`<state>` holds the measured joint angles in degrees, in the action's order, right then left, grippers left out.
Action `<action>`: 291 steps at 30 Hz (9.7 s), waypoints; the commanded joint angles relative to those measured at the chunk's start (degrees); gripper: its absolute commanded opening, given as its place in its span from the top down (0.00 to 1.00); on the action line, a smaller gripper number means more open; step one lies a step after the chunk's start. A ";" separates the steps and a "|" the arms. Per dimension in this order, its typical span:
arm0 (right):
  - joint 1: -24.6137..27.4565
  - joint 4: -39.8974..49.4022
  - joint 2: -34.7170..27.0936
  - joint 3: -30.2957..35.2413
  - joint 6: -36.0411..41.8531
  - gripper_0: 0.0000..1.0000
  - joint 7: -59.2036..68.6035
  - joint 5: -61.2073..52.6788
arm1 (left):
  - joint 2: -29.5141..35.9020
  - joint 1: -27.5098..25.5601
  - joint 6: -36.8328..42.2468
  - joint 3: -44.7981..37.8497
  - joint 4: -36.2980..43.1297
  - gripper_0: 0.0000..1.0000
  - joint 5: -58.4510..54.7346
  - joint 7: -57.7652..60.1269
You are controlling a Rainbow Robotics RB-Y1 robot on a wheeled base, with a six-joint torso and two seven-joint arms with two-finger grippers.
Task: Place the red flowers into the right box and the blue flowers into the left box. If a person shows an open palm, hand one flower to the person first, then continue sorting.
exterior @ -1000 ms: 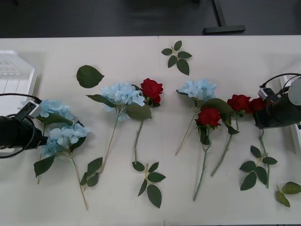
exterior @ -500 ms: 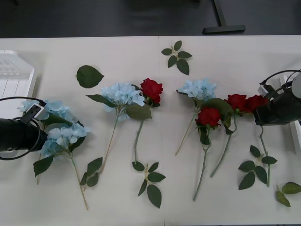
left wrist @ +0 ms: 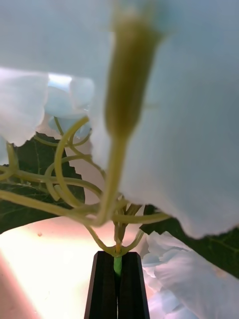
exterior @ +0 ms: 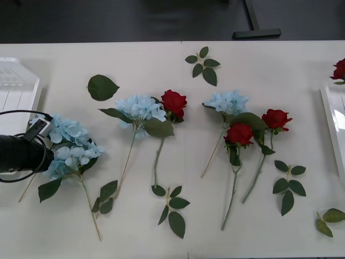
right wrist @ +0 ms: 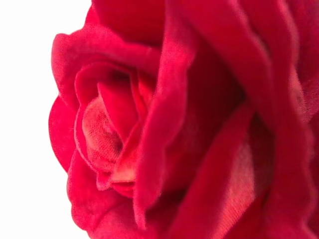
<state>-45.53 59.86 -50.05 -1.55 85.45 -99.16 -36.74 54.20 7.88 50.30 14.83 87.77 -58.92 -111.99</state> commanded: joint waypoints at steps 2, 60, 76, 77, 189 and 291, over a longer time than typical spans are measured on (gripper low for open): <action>-2.19 -0.44 -4.44 -9.26 -8.11 1.00 -2.79 10.72 | 5.22 2.05 5.15 -2.61 6.80 1.00 -2.08 7.14; 19.17 23.64 -1.54 -8.73 -7.32 0.00 14.96 -22.94 | 14.45 3.19 20.62 -25.37 -0.85 0.00 -3.75 3.80; 19.17 21.88 8.66 -14.53 -11.54 0.00 29.99 -4.92 | 3.64 -23.35 30.91 -38.03 38.88 0.00 -8.75 41.24; 19.17 21.79 9.80 -14.62 -11.45 0.00 30.34 -3.43 | 2.23 -25.46 30.91 -38.03 41.34 0.00 -8.49 43.35; -12.83 -16.70 -0.66 -11.98 -4.24 0.03 -17.56 -6.68 | 14.97 -2.17 27.13 -25.90 15.15 1.00 27.19 21.29; 16.18 38.49 1.36 -11.54 2.17 1.00 46.51 -3.08 | -6.12 8.55 31.08 -0.33 35.98 1.00 28.33 50.82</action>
<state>-27.35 98.55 -43.29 -17.26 86.91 -46.67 -38.87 42.58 20.74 78.41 22.41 116.88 -28.21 -64.24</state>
